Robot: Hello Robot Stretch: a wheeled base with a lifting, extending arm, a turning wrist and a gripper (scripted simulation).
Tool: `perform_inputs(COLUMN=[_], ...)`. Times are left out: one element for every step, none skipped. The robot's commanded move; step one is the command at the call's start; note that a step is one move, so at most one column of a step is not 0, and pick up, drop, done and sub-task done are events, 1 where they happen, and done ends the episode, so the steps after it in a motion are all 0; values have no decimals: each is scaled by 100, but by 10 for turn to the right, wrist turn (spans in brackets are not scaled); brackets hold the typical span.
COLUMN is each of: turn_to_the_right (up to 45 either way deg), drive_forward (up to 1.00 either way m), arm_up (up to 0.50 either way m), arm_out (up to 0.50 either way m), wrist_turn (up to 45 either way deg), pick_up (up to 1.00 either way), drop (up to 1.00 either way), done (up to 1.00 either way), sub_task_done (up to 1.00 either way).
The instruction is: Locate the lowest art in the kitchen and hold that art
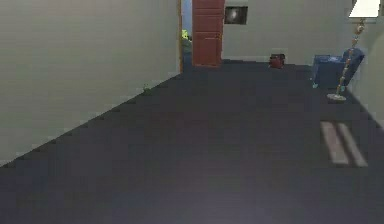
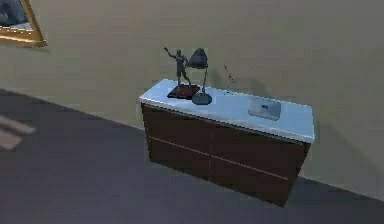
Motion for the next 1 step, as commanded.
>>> perform_inputs(turn_to_the_right=[0], drive_forward=[100], arm_up=[0], arm_out=[0], wrist_turn=[0], pick_up=[0], drop=[0], done=[0], sub_task_done=[0])
